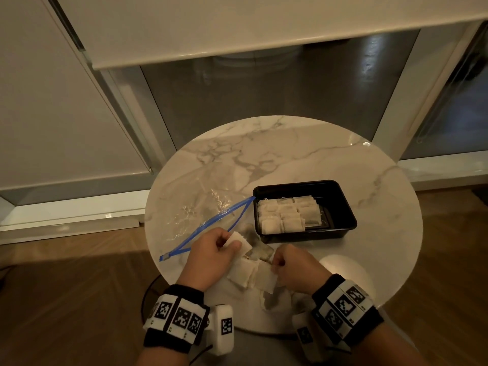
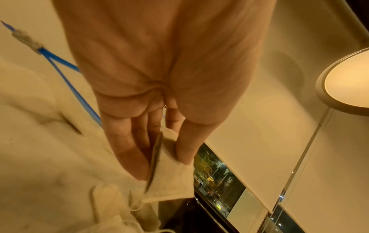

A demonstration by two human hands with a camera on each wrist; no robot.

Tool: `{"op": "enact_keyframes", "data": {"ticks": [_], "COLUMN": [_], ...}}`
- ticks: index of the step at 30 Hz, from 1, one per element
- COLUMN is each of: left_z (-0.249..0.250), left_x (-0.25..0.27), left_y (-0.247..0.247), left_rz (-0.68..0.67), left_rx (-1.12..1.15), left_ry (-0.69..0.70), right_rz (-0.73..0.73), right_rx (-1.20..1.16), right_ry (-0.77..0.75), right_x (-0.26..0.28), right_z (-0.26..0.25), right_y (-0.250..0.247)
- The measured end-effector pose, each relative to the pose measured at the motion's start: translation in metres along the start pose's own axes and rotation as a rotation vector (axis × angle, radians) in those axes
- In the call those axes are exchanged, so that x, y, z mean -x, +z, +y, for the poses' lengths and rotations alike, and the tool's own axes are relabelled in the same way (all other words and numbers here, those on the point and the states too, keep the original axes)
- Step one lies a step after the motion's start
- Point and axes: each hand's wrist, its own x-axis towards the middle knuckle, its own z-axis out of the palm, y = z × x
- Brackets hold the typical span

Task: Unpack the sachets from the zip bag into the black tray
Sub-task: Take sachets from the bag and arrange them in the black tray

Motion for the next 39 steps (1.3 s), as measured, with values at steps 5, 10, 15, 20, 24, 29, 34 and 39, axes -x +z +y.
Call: {"op": "enact_keyframes", "data": {"ticks": [5,10,15,20,24,29,34,39], "left_z": [0.009,0.019,0.039,0.053,0.055,0.058,0.052,0.056], "left_x": [0.002,0.003,0.01,0.013,0.013,0.015,0.012,0.014], "left_y": [0.0,0.004,0.015,0.021,0.024,0.026,0.028,0.027], "left_rz": [0.107,0.089,-0.029,-0.16,-0.132,-0.102,-0.011,-0.03], "left_rx": [0.183,0.153,0.337,0.537,0.386,0.359,0.34,0.301], "left_ry": [0.013,0.147,0.104,0.077,0.206,0.226,0.173,0.204], "right_rz": [0.015,0.015,-0.022,0.052,0.167,0.208,0.449,0.348], "right_rx": [-0.15,-0.509,-0.724,-0.79,-0.73,-0.691,-0.445,-0.323], "right_ry": [-0.147,-0.25,-0.29,-0.281,-0.302,-0.304,-0.221,-0.296], "right_x": [0.016,0.029,0.035,0.035,0.035,0.037,0.03,0.041], "right_z": [0.003,0.0,-0.003,-0.006,-0.008,-0.007,0.012,0.015], "right_y": [-0.031,-0.059,-0.07,-0.067,-0.068,-0.073,-0.081,-0.097]}}
